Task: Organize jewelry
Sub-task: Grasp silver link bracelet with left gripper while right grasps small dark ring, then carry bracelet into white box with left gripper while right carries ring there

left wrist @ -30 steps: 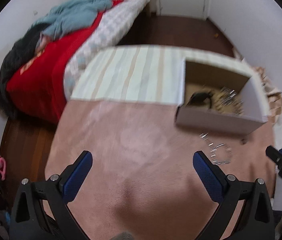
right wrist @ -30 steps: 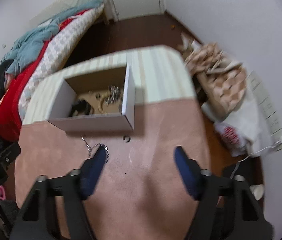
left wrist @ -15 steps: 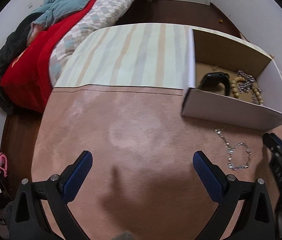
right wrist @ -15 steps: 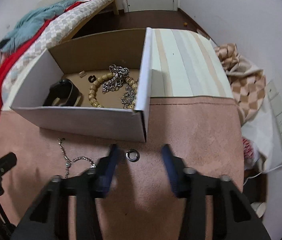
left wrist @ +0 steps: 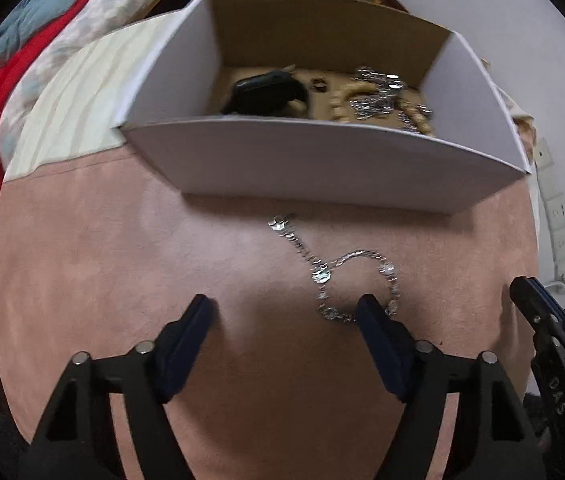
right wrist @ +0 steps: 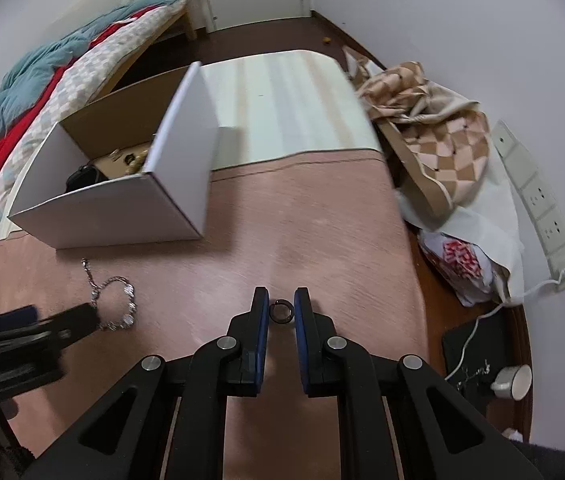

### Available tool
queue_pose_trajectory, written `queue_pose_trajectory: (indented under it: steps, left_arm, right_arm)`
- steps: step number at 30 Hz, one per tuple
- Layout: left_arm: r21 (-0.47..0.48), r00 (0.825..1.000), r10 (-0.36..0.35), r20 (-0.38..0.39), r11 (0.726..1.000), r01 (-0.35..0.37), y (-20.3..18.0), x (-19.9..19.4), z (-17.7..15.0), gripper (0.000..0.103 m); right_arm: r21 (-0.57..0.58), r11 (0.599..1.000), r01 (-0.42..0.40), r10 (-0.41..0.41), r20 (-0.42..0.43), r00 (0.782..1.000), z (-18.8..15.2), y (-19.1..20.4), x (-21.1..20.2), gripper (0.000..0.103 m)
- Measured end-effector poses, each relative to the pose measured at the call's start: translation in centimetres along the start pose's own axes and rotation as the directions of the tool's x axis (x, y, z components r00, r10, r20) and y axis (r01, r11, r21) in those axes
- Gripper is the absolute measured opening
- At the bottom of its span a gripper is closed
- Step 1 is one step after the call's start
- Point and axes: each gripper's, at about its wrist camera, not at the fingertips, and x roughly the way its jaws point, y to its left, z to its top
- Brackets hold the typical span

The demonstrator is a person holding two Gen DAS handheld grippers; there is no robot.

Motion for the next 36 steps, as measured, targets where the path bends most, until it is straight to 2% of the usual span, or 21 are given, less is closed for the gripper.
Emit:
queue_pose_trajectory:
  steps: [1,2,3,4,5,7,13,18,23,26,31,36]
  left_arm:
    - [0.011,1.000,0.005,0.008,1.000,-0.006,-0.2,-0.1,0.0,0.064]
    - [0.019,1.000,0.010,0.020,1.000,-0.010,-0.3,-0.2,0.0,0.048]
    - [0.034,0.999,0.013,0.038,0.999,-0.014,-0.4,-0.5,-0.1,0.037]
    - [0.039,0.999,0.004,0.044,0.999,-0.006,-0.4,-0.7,-0.1,0.016]
    - [0.035,0.999,-0.011,0.039,0.999,0.010,-0.3,-0.7,-0.1,0.004]
    - [0.013,0.998,-0.057,0.023,0.998,0.057,0.5,-0.8,0.1,0.003]
    - [-0.036,0.997,-0.079,0.020,0.996,0.080,3.0,-2.0,-0.9,0.003]
    - [-0.046,0.992,-0.115,0.061,0.992,0.118,4.5,-5.4,-1.6,0.003]
    - [-0.037,0.978,-0.172,0.121,0.983,0.178,5.5,-9.6,-1.1,0.003]
    - [-0.022,0.963,-0.211,0.169,0.976,0.218,5.8,-12.5,0.1,0.002]
    - [0.028,0.939,-0.246,0.242,0.969,0.247,5.6,-15.8,5.1,0.003]
    - [0.053,0.938,-0.228,0.260,0.974,0.222,5.0,-15.1,9.4,0.002]
  right_arm:
    - [0.011,1.000,-0.003,0.003,-0.002,1.000,-0.1,-0.4,-0.2,0.013]
    - [0.018,1.000,-0.004,0.004,-0.004,1.000,-0.2,-0.6,-0.4,0.013]
    - [0.021,1.000,-0.002,0.002,-0.002,1.000,-0.3,-0.8,-0.6,0.013]
    - [0.021,1.000,0.000,0.000,0.002,1.000,-0.4,-0.8,-0.9,0.013]
    - [0.021,1.000,-0.001,0.001,0.007,1.000,-0.3,-0.8,-1.1,0.013]
    - [0.029,1.000,-0.007,0.007,0.014,1.000,-0.3,-1.0,-1.6,0.013]
    - [0.048,0.998,-0.045,0.043,0.046,0.998,0.3,-0.8,-3.4,0.013]
    - [0.050,0.994,-0.097,0.093,0.078,0.993,1.1,-0.2,-5.6,0.013]
    - [0.031,0.985,-0.167,0.164,0.102,0.981,2.8,1.0,-7.9,0.013]
    - [0.018,0.976,-0.217,0.214,0.115,0.970,4.2,2.0,-9.4,0.013]
    - [-0.009,0.963,-0.271,0.270,0.134,0.954,7.2,3.3,-10.9,0.013]
    - [-0.021,0.952,-0.307,0.307,0.092,0.947,10.9,4.7,-9.3,0.013]
